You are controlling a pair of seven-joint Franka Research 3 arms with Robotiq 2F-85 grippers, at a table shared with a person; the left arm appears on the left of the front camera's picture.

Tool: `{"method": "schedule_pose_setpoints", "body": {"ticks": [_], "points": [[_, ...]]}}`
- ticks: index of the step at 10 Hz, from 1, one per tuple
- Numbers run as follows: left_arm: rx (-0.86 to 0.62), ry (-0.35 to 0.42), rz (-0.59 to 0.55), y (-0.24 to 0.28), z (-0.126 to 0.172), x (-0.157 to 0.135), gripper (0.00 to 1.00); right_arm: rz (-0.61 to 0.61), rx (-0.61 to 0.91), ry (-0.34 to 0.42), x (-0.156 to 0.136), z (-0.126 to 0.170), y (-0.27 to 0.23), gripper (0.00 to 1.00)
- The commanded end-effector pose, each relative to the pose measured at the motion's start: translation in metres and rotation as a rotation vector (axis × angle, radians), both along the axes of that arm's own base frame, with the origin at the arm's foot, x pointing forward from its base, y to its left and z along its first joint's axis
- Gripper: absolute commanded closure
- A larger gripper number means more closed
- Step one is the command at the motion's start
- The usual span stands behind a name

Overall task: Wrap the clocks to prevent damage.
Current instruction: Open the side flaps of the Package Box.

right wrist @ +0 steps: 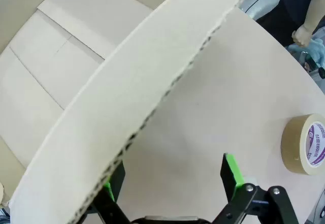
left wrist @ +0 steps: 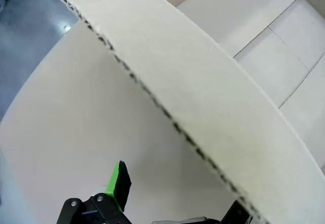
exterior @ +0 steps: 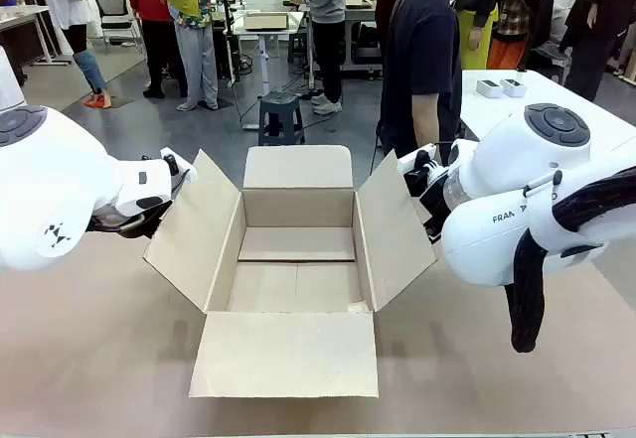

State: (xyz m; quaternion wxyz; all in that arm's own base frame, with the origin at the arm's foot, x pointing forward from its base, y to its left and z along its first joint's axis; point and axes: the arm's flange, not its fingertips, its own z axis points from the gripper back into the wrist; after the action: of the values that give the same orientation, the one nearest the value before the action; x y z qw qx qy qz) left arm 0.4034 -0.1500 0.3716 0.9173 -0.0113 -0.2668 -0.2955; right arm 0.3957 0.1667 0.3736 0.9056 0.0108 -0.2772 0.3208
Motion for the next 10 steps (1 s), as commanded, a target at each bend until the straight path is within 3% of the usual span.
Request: {"method": "schedule_pose_setpoints", "body": {"ticks": [1,10], "points": [[0.000,0.000,0.000,-0.0001,0.0000,-0.0001,0.00,0.000,0.000,0.000,-0.0001,0.0000,0.0001,0.00],[0.000,0.000,0.000,-0.0001,0.0000,-0.0001,0.00,0.000,0.000,0.000,-0.0001,0.0000,0.0001,0.00]]}}
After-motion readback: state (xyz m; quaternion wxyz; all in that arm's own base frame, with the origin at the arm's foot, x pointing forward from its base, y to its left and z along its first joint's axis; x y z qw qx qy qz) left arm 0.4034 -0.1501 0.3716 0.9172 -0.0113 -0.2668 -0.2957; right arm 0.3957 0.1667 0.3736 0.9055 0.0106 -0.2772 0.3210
